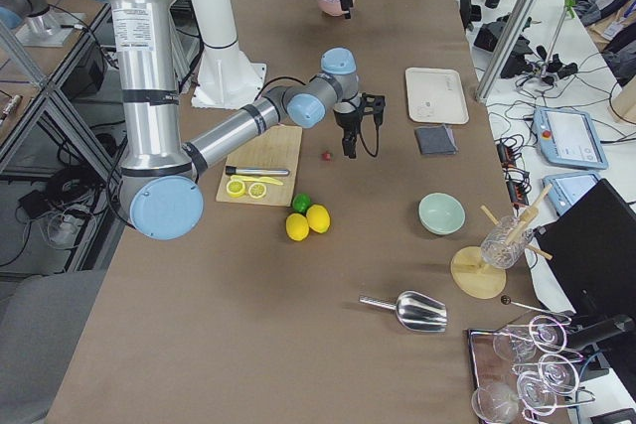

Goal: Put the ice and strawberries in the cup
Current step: 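Move the left gripper back to the pink ice bowl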

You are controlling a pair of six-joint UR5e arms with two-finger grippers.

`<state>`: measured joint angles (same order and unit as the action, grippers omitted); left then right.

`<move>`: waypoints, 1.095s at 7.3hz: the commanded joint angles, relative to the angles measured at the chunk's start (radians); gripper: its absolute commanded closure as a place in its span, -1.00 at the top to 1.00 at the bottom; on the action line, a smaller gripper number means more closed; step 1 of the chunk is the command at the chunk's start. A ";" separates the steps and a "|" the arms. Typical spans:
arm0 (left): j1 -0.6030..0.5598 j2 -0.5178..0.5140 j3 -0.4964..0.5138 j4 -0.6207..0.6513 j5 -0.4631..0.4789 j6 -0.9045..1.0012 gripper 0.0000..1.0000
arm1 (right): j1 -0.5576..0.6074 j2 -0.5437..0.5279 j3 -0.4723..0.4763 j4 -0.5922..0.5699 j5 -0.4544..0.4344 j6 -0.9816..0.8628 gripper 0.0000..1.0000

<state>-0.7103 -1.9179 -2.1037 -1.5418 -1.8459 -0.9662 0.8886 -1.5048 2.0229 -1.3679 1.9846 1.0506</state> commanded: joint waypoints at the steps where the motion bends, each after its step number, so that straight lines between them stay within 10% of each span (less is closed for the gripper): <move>1: -0.108 0.133 -0.018 -0.032 -0.071 0.185 0.96 | -0.003 0.000 -0.004 0.001 -0.001 -0.001 1.00; 6: -0.173 0.529 0.143 -0.594 -0.154 0.274 0.96 | -0.005 0.000 -0.007 0.001 -0.001 -0.001 1.00; 8: -0.228 0.559 0.155 -0.606 -0.263 0.279 0.96 | -0.005 0.000 -0.006 0.001 -0.001 -0.001 1.00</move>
<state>-0.8994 -1.3811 -1.9640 -2.1246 -2.0432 -0.6900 0.8836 -1.5048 2.0166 -1.3668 1.9843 1.0492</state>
